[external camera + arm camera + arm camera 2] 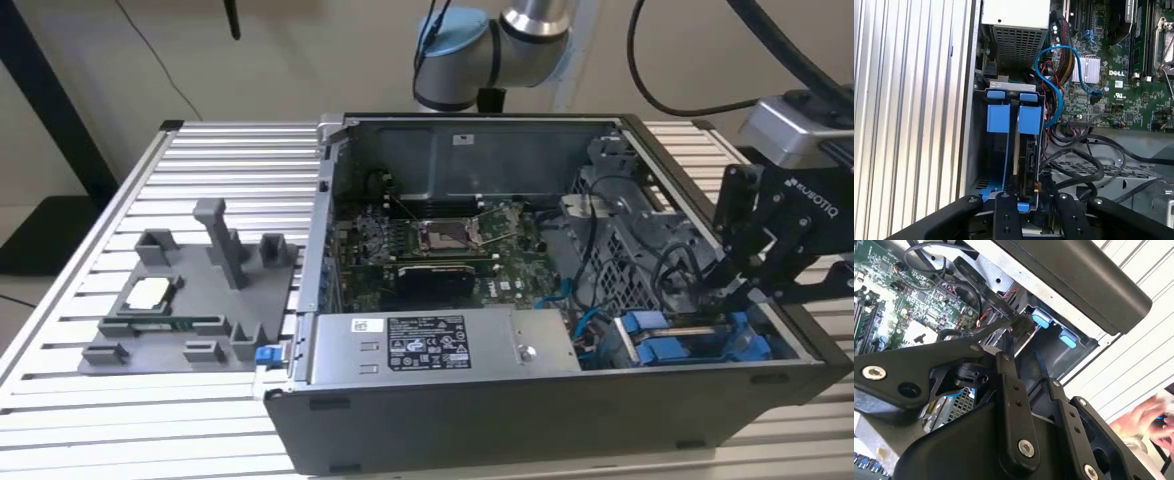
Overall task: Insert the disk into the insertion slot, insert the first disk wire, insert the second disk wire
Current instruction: 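Insert the first disk wire, then insert the second disk wire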
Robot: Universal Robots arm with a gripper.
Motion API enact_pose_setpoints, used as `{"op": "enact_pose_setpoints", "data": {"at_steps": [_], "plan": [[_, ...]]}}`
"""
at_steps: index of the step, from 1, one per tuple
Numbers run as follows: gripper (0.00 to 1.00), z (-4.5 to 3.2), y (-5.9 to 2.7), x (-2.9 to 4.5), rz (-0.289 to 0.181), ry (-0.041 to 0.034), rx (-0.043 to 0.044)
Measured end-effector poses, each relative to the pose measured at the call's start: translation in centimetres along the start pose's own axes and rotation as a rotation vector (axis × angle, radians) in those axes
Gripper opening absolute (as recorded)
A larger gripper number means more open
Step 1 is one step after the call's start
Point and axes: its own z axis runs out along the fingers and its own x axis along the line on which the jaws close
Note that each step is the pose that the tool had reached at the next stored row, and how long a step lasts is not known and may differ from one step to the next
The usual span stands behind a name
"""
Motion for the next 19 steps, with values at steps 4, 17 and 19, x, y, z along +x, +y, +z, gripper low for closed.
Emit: {"op": "enact_pose_setpoints", "data": {"at_steps": [4,17,19], "plan": [[0.33,-0.67,0.06,-0.01,0.000,0.0003,0.0000],[0.33,-3.29,-0.83,-0.25,0.000,-0.0029,0.0002],[0.33,-3.10,-1.49,-0.37,0.000,-0.0052,0.0002]]}}
